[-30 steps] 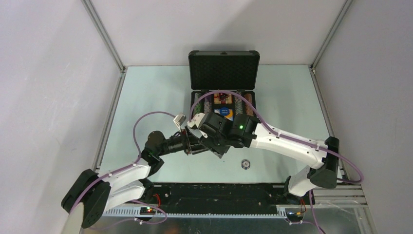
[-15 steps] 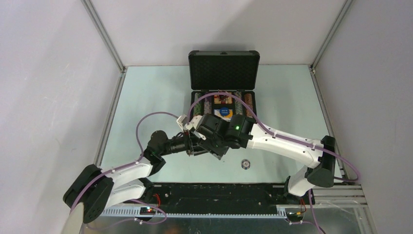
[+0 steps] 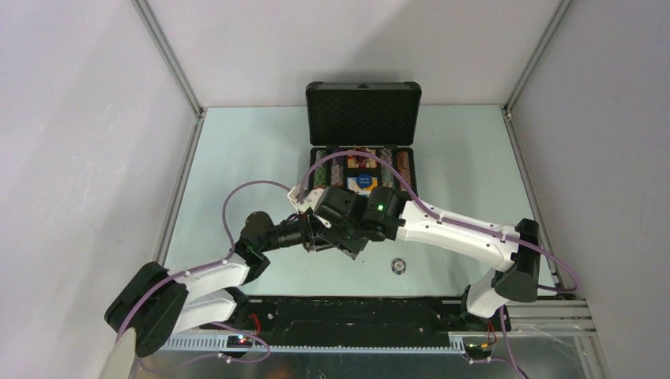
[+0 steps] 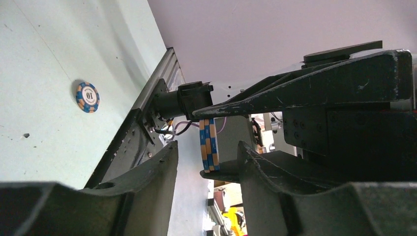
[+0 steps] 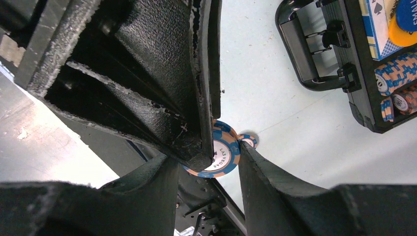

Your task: Pack up texas hold em set

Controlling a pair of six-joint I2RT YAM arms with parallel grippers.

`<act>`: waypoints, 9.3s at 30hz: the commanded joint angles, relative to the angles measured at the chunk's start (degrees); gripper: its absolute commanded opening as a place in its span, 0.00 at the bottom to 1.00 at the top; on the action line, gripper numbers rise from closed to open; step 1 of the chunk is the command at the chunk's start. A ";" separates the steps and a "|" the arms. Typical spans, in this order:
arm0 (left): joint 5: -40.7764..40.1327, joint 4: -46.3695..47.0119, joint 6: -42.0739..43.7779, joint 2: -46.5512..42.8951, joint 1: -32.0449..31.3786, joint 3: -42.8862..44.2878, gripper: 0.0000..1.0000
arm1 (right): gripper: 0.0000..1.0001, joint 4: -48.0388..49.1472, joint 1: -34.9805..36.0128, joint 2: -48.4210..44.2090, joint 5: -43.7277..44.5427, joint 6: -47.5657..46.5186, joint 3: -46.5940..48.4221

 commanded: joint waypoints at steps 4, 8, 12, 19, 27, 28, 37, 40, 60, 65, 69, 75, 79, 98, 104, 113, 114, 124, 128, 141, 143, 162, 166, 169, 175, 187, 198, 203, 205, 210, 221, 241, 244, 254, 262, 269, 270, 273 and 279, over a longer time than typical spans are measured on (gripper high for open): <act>2.64 5.18 -1.39 0.85 -1.30 1.82 0.47 | 0.00 3.85 0.11 0.43 2.33 -1.11 2.54; 2.75 6.33 -2.12 1.53 -1.36 1.66 0.44 | 0.00 4.42 0.13 0.38 2.79 -1.19 2.47; 2.83 7.30 -2.56 2.04 -1.47 1.61 0.41 | 0.00 5.10 0.06 0.51 2.93 -1.31 2.55; 3.01 8.75 -3.11 3.28 -1.50 1.58 0.36 | 0.00 5.72 0.13 0.17 3.52 -1.50 2.73; 3.20 10.18 -3.58 4.55 -1.56 1.55 0.30 | 0.00 5.63 0.22 -0.01 3.99 -1.64 2.95; 3.20 10.47 -3.61 4.73 -1.58 1.52 0.29 | 0.00 5.63 0.22 -0.01 4.08 -1.67 2.95; 3.23 12.12 -3.97 6.14 -1.64 1.15 0.25 | 0.00 4.60 0.21 0.36 4.37 -2.22 4.50; 3.22 12.70 -4.28 6.45 -1.64 1.13 0.24 | 0.00 4.38 0.20 0.37 4.37 -2.36 4.71; 2.70 14.42 -4.29 7.38 -1.63 1.18 0.00 | 0.36 4.27 1.09 0.09 3.42 -0.88 4.87; 2.23 14.38 -3.94 7.05 -1.67 1.39 0.00 | 0.66 6.93 0.92 -2.77 1.76 2.38 3.18; 1.70 14.42 -3.66 7.45 -1.66 1.68 0.00 | 0.75 11.97 0.12 -6.96 -0.76 5.28 -0.32; 0.47 14.45 -3.62 7.34 -1.55 2.21 0.00 | 0.76 21.38 -3.05 -19.66 4.65 14.80 -10.37; -1.65 14.55 -3.45 4.84 -1.57 2.01 0.00 | 0.64 31.28 -8.83 -31.74 2.83 27.15 -22.95; -12.43 14.56 -6.73 -7.07 -1.28 -0.35 0.00 | 0.56 73.98 -11.16 -43.93 -12.12 49.90 -54.70; -13.61 14.59 -7.39 -8.34 -1.33 -1.56 0.00 | 0.54 76.51 -9.80 -43.75 -11.58 48.76 -54.70; -14.13 14.58 -7.62 -9.39 -1.31 -1.58 0.00 | 0.52 73.02 -8.60 -46.69 -9.09 47.12 -54.71; -13.77 14.58 -7.56 -9.41 -1.37 -1.44 0.00 | 0.52 73.41 -8.64 -46.37 -9.05 47.08 -54.70; -12.94 14.60 -7.67 -10.77 -1.41 -1.39 0.00 | 0.49 79.29 -9.56 -42.40 -10.97 47.23 -54.70; -12.85 14.63 -7.75 -10.79 -1.47 -1.42 0.00 | 0.46 80.74 -10.00 -41.59 -11.63 47.37 -54.70; -12.30 14.58 -7.66 -10.86 -1.63 -1.54 0.00 | 0.33 84.00 -10.61 -38.85 -13.14 47.67 -54.74; -12.35 14.61 -7.69 -10.93 -1.67 -1.61 0.00 | 0.31 84.48 -10.71 -38.45 -13.55 47.75 -54.75; -12.28 14.58 -6.56 -10.73 -1.55 -2.22 0.55 | 0.00 81.20 -11.44 -39.92 -8.88 44.14 -54.70; -11.94 14.63 -6.13 -9.68 -1.31 -1.76 0.90 | 0.00 75.74 -12.47 -43.37 -5.73 41.62 -54.70; -10.79 14.56 -5.32 -8.18 -1.09 -1.31 0.97 | 0.00 70.59 -15.38 -47.43 -3.66 36.68 -54.71; -7.96 9.18 0.23 -8.07 0.99 -1.95 1.00 | 0.00 60.50 -18.57 -54.37 5.17 16.58 -53.95; -20.18 -39.45 34.17 -15.67 3.69 7.21 1.00 | 0.00 41.32 -35.23 -40.58 -14.78 -21.28 -36.62; -40.03 -50.89 45.69 -24.32 3.77 2.88 1.00 | 0.00 27.12 -43.86 -17.35 -38.01 -51.07 -21.76; -43.09 -53.80 46.23 -25.13 3.83 3.20 1.00 | 0.00 17.25 -45.01 -7.89 -39.32 -61.07 -13.91; -43.63 -54.43 46.32 -25.35 3.79 3.16 1.00 | 0.00 15.68 -45.74 -5.28 -38.88 -62.71 -12.19; -45.38 -55.41 46.48 -24.89 3.79 3.53 1.00 | 0.00 11.16 -46.85 0.99 -38.05 -65.85 -7.42; -46.66 -55.54 46.42 -23.61 3.78 3.59 1.00 | 0.00 4.30 -46.28 9.67 -35.40 -67.89 -0.94; -46.99 -55.67 46.12 -23.30 3.78 3.70 1.00 | 0.00 11.33 -45.79 11.76 -32.93 -67.55 -4.67; -46.93 -55.67 46.11 -23.15 3.78 3.69 1.00 | 0.00 10.82 -45.66 12.30 -32.56 -67.51 -4.61; -47.15 -55.70 46.07 -22.76 3.78 3.79 1.00 | 0.00 10.04 -45.77 12.95 -31.76 -67.69 -4.40; -47.25 -55.68 46.14 -22.34 3.82 3.90 1.00 | 0.00 16.92 -45.74 9.75 -28.64 -67.00 -6.19; -47.25 -55.63 46.13 -22.15 3.82 3.92 1.00 | 0.00 15.81 -45.19 6.66 -31.77 -66.42 -5.75; -47.25 -55.66 46.12 -22.14 3.79 3.87 1.00 | 0.00 15.42 -45.20 6.36 -33.11 -66.39 -5.68; -47.25 -55.67 46.02 -21.99 3.79 3.89 1.00 | 0.00 13.18 -44.83 5.01 -35.20 -65.97 -5.87; -47.21 -55.68 46.07 -21.74 3.80 4.01 1.00 | 0.00 9.15 -43.67 6.25 -36.14 -65.27 -7.25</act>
